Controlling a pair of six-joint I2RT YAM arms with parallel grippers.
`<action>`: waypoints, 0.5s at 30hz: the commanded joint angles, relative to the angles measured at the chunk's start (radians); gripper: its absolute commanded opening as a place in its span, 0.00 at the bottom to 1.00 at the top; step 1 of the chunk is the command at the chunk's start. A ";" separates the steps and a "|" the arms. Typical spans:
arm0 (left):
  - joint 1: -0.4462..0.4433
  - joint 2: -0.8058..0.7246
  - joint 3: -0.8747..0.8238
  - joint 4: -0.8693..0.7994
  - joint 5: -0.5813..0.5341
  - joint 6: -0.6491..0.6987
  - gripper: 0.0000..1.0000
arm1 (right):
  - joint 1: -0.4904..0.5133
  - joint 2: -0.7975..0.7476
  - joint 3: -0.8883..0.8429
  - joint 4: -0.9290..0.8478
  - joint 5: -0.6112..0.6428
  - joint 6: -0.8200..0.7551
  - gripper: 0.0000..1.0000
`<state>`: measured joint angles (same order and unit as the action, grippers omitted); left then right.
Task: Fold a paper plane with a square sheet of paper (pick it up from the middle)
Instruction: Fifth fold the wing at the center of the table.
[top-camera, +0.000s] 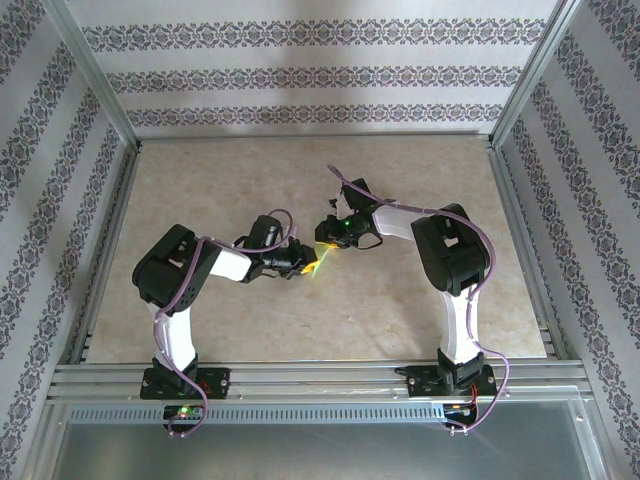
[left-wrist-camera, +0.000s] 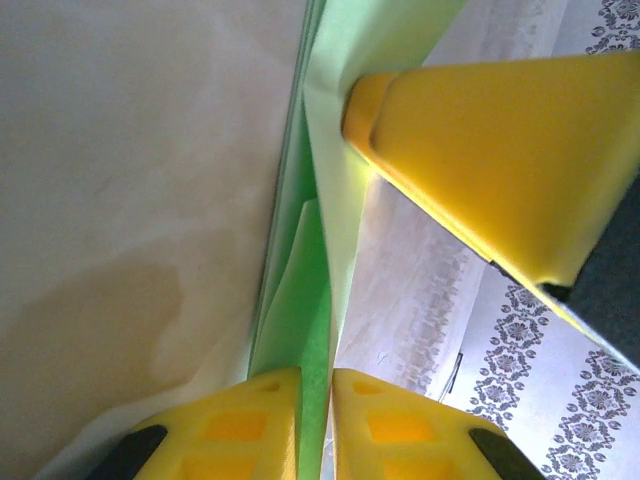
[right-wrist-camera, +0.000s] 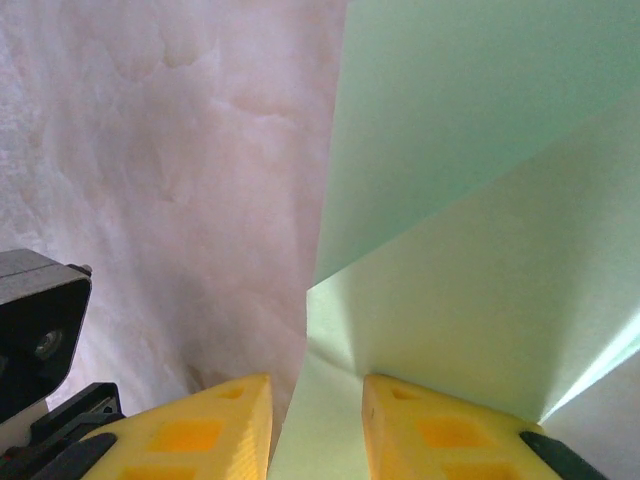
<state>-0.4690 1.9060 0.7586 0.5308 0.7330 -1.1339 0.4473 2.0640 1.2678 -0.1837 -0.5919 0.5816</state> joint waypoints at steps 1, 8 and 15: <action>-0.001 -0.030 -0.029 -0.100 -0.012 0.003 0.16 | -0.011 0.041 0.004 -0.049 0.053 0.014 0.32; -0.002 -0.158 -0.007 -0.274 -0.115 0.076 0.21 | -0.012 0.041 0.002 -0.053 0.052 0.018 0.32; -0.016 -0.234 0.043 -0.296 -0.136 0.128 0.19 | -0.013 0.044 0.003 -0.056 0.052 0.024 0.32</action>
<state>-0.4717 1.6829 0.7654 0.2745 0.6167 -1.0534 0.4469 2.0647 1.2682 -0.1833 -0.5915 0.5999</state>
